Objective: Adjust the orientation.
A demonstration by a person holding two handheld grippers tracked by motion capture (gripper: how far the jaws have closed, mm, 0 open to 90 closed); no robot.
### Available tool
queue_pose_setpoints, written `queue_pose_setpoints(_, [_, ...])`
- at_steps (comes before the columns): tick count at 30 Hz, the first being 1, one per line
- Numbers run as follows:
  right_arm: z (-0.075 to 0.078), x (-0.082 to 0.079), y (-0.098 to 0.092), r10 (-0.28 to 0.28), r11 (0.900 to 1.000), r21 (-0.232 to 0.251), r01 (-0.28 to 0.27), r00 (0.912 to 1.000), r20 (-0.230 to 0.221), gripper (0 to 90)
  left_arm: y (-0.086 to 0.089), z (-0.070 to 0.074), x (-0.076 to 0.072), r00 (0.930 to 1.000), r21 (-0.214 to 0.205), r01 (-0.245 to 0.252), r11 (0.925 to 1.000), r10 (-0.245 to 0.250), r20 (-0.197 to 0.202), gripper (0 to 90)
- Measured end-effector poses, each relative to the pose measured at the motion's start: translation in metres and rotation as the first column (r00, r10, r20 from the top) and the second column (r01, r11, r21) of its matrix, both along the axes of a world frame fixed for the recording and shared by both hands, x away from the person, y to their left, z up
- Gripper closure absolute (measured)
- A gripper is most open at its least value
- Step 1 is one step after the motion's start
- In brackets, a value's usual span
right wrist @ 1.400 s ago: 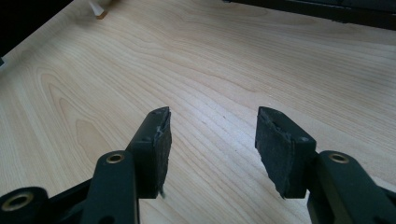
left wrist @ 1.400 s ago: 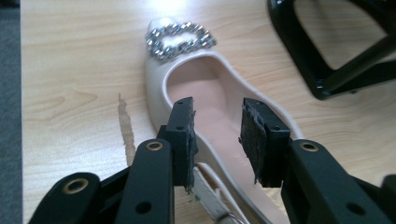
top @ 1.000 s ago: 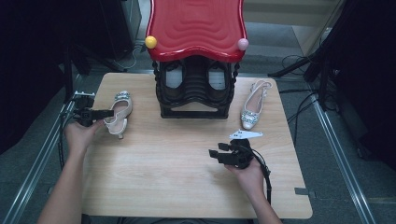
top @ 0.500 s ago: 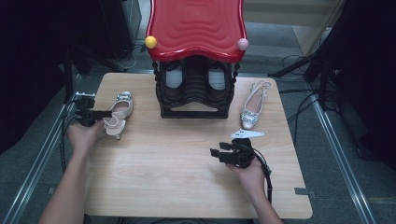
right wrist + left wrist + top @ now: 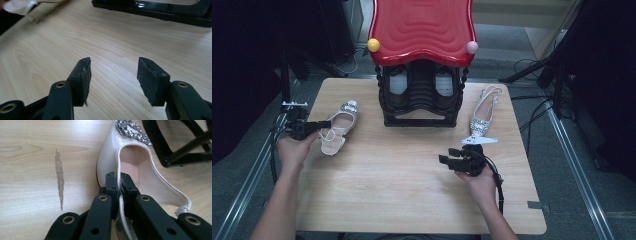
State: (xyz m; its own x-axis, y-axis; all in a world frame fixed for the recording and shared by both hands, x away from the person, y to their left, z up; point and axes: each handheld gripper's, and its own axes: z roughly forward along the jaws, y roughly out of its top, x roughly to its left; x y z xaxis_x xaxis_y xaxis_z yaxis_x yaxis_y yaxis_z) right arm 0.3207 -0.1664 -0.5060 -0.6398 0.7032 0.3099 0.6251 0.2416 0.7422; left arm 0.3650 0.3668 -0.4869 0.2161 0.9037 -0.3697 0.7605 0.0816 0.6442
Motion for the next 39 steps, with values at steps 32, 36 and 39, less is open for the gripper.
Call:
queue_pose_setpoints(32, [0.003,0.029,0.019,0.023,0.9987,-0.047,-0.021,0.999,0.038,45.0,-0.092,0.018,-0.071,0.9678,-0.047,0.252,0.9666,-0.252,0.011,86.8])
queue_pose_setpoints(36, [0.004,0.024,0.019,0.033,0.9983,-0.049,-0.031,0.9988,0.037,44.8,-0.107,0.017,-0.068,0.9573,-0.04,0.289,0.9565,-0.289,0.016,86.7])
queue_pose_setpoints(39, [0.004,0.02,0.019,0.037,0.9986,-0.038,-0.036,0.9986,0.038,44.8,-0.118,0.015,-0.063,0.9458,-0.036,0.325,0.9451,-0.325,0.015,86.6])
